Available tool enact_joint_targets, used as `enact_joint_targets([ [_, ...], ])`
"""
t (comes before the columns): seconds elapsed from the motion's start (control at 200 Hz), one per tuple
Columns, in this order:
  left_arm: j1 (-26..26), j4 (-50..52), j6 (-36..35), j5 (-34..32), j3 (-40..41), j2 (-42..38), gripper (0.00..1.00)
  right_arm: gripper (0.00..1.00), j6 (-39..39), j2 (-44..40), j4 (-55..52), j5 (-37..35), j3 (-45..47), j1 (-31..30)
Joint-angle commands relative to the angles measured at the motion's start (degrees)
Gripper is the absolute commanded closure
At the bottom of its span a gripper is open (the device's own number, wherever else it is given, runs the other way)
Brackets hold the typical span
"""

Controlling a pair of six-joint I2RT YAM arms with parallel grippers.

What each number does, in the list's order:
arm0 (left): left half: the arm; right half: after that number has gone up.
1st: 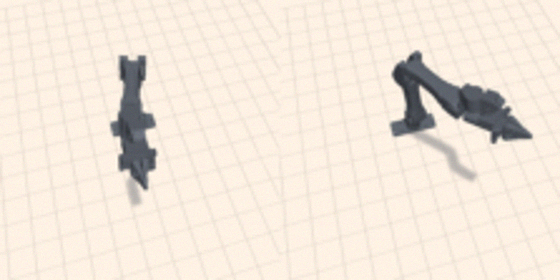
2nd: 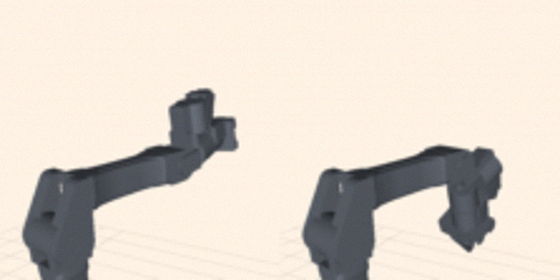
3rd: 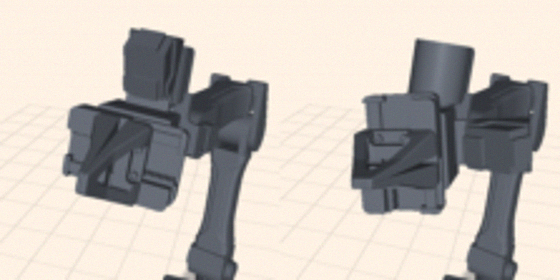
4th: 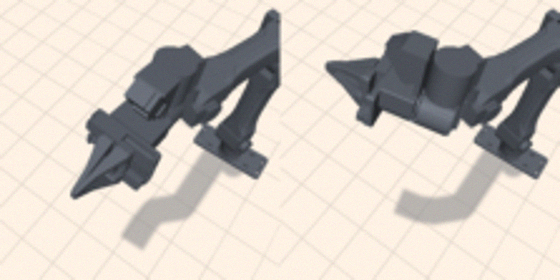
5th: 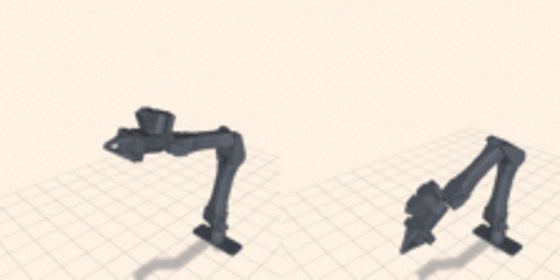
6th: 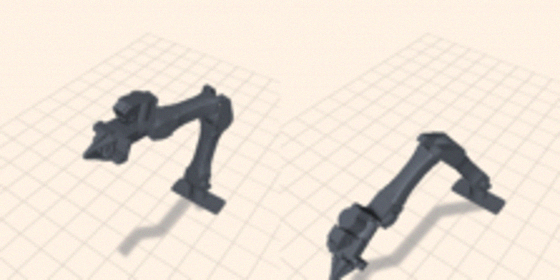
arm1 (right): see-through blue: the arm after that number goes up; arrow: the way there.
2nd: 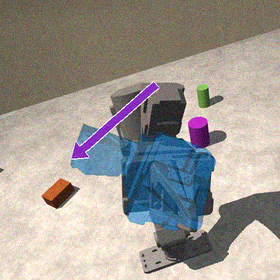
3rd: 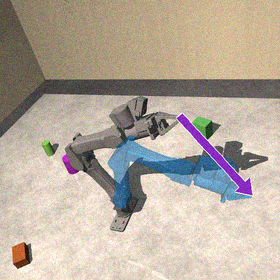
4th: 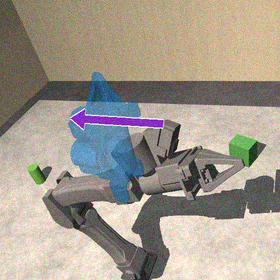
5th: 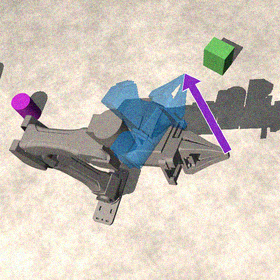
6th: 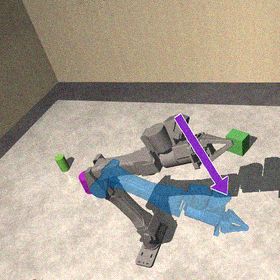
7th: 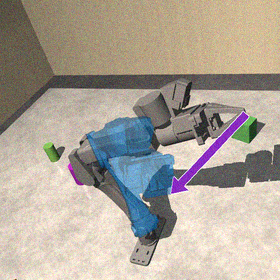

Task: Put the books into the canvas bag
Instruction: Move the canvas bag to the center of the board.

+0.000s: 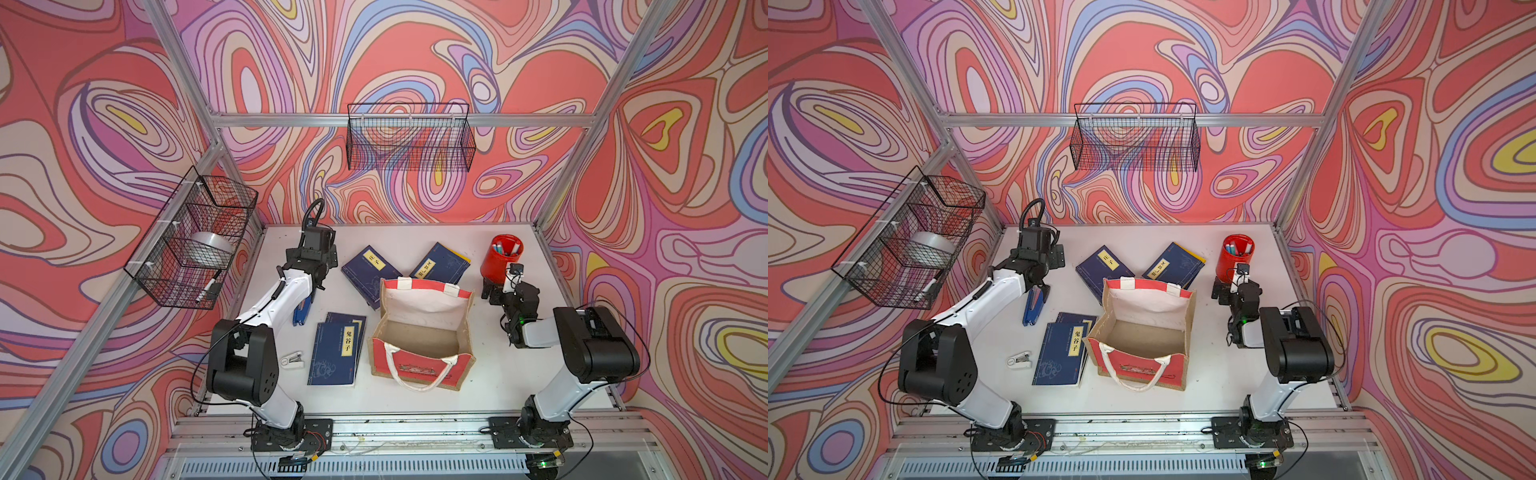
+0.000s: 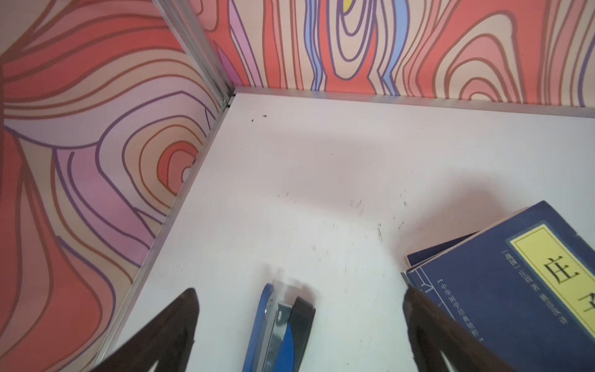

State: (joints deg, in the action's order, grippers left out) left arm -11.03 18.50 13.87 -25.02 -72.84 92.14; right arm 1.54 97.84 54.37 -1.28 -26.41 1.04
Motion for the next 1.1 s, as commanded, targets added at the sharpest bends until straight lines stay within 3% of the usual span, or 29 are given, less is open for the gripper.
enact_joint_targets([
  [0.0, -1.2, 22.5, 9.4, 3.4, -5.2, 0.7, 0.00, 0.02, -0.4, 0.2, -0.6, 0.3, -0.8, -0.3],
  [0.135, -1.9, 30.4, 14.0, 6.3, -5.1, -2.4, 0.00, 0.03, -0.4, 0.1, -0.4, 0.2, -0.7, -0.4],
  [0.265, -1.9, 30.7, 16.1, 11.5, 2.3, -9.4, 0.00, 0.03, -0.1, -2.0, -1.5, -1.8, -0.6, -0.7],
  [0.376, -1.9, 29.4, 18.0, 16.7, 8.7, -15.4, 0.00, 0.02, -0.1, -7.9, -13.6, -4.2, -4.9, -1.3],
  [0.526, -1.9, 27.9, 22.0, 23.0, 17.0, -22.0, 0.00, 0.01, 2.8, -15.9, -41.2, -6.4, -17.0, -2.7],
  [0.631, -1.9, 24.8, 25.3, 25.8, 22.8, -26.3, 0.00, 0.02, 0.8, -20.7, -52.2, -9.4, -22.3, -6.0],
  [0.831, -1.3, 17.8, 28.1, 26.7, 30.6, -32.2, 0.00, 0.02, 2.2, -27.1, -65.3, 0.4, -31.9, -8.9],
  [1.097, 6.4, 9.2, 29.3, 37.4, 37.0, -29.9, 0.00, 0.01, 0.2, -28.9, -76.8, 3.0, -41.2, -18.0],
])
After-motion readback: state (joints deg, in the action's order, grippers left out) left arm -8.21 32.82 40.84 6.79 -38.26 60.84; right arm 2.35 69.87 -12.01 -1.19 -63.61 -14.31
